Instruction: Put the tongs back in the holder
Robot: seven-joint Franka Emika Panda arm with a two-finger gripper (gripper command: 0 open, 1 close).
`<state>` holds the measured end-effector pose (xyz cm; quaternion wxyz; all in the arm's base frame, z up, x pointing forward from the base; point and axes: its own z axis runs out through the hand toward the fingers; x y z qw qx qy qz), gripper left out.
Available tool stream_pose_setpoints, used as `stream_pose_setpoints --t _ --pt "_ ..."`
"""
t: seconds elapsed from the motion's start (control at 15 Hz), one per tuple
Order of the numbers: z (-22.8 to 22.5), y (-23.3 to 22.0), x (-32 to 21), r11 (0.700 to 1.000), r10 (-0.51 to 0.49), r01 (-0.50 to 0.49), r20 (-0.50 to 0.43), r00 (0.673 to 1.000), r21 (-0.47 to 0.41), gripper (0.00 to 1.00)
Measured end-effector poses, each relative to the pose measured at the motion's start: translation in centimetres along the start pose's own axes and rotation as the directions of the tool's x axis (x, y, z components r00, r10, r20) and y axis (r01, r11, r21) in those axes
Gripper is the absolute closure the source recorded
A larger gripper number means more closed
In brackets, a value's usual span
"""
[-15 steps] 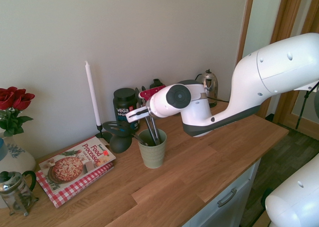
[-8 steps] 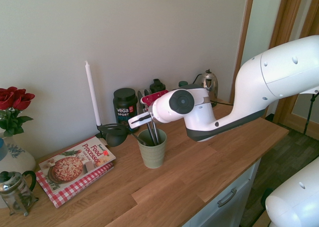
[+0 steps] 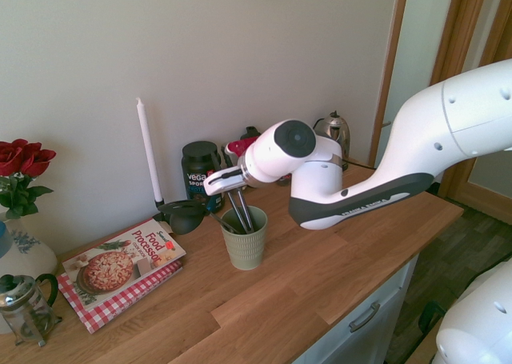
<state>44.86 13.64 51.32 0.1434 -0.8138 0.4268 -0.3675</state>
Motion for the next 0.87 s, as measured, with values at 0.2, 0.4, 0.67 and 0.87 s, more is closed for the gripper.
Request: stream_pose_setpoints --t 0.2,0.4,0.67,0.87 --pt "-6.4 -0.1 5.3 0.999 0.023 -0.018 0.091 0.996 -0.048 0.0" --pt "-10.7 4.3 11.7 0.984 0.045 -0.008 0.202 0.978 -0.181 0.0" --pt "-8.7 12.2 14.3 0.919 0.034 0.121 0.382 0.924 -0.375 0.0" --pt "-8.0 15.3 12.5 0.873 -0.007 0.245 0.491 0.871 -0.421 0.0"
